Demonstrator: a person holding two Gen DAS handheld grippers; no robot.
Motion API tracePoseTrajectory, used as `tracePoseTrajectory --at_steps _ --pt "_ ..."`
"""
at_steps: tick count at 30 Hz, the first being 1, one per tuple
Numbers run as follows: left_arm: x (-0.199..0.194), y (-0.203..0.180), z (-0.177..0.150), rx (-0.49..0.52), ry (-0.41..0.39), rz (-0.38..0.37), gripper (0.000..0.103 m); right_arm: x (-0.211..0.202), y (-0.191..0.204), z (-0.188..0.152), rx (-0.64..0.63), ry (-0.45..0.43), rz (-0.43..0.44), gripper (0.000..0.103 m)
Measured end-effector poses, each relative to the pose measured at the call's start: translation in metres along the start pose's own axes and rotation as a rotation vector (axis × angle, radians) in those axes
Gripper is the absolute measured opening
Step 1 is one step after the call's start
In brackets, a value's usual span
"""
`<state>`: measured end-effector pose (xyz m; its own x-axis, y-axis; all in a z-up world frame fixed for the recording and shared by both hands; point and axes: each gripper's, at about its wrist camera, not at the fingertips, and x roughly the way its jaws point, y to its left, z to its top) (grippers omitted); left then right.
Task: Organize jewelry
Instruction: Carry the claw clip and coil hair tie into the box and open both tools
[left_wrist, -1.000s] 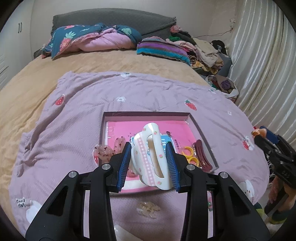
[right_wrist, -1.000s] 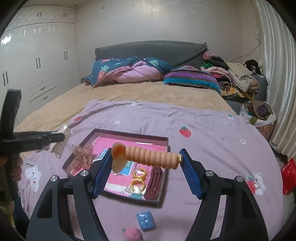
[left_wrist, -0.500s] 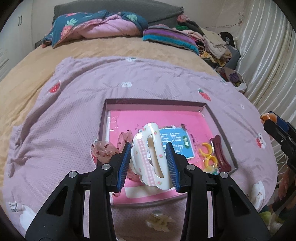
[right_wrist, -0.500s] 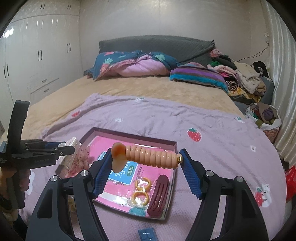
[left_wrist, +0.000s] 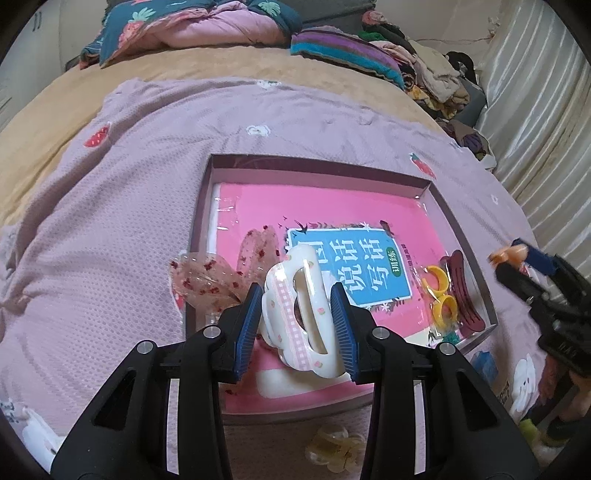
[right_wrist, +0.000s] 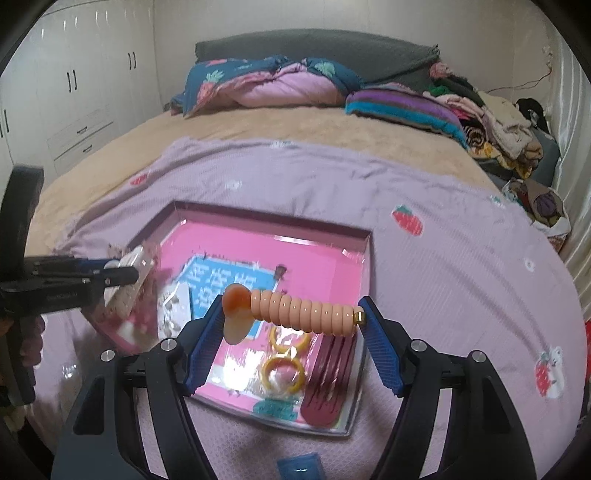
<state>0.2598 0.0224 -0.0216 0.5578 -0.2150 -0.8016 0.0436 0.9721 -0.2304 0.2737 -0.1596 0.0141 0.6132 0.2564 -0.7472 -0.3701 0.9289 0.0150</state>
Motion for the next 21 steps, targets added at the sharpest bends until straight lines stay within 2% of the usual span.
tracePoseTrajectory --at_steps 9,21 --pt "0.015 -0.006 -0.007 0.009 0.037 0.004 0.030 0.021 0.016 -0.030 -0.021 0.075 0.031 0.070" --pt "0.018 -0.003 -0.012 -0.007 0.049 0.029 0.030 0.029 0.017 -0.041 -0.004 0.091 0.039 0.070"
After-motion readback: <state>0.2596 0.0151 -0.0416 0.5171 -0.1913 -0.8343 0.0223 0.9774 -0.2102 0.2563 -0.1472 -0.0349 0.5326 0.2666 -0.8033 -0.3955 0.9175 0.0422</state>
